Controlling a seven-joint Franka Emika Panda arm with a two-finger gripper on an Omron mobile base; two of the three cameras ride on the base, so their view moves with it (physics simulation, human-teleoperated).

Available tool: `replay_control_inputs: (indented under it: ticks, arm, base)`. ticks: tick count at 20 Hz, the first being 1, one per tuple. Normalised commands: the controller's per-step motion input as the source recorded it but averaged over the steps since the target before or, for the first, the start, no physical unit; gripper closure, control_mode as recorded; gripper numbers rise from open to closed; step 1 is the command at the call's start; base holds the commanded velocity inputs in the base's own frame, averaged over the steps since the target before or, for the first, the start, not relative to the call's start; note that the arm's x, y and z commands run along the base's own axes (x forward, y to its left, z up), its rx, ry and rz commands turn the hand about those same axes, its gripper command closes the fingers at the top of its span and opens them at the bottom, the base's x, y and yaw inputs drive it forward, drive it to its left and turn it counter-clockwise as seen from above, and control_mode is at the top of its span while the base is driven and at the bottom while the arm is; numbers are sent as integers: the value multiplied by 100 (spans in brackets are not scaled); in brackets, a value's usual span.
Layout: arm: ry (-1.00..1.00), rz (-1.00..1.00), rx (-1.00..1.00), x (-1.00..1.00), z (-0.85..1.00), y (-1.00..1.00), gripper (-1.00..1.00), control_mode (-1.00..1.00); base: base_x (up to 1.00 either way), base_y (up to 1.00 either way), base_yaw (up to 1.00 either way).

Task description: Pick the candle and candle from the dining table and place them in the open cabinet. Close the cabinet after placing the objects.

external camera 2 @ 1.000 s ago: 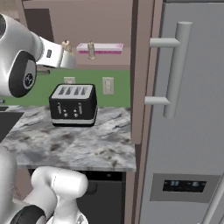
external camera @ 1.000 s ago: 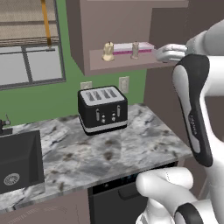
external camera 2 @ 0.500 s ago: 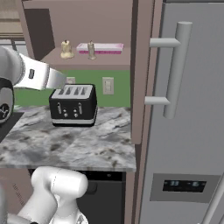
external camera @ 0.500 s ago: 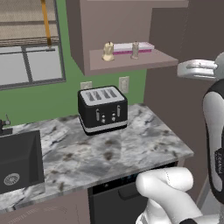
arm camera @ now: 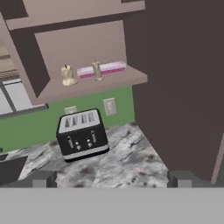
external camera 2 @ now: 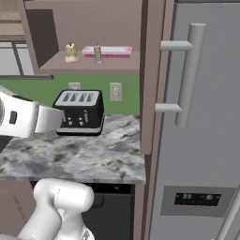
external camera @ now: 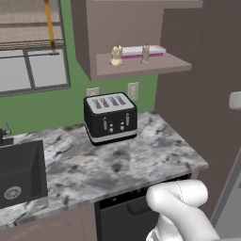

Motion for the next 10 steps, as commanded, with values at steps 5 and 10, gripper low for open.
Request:
replay_control_inputs:
  ticks: [5, 10]
  arm:
    - [-1, 0, 0, -66, 0, -53, -100, -100]
    - [-14, 0, -5, -51, -10, -61, -100, -100]
  base:
    - [0, 0, 0]
    - [0, 0, 0]
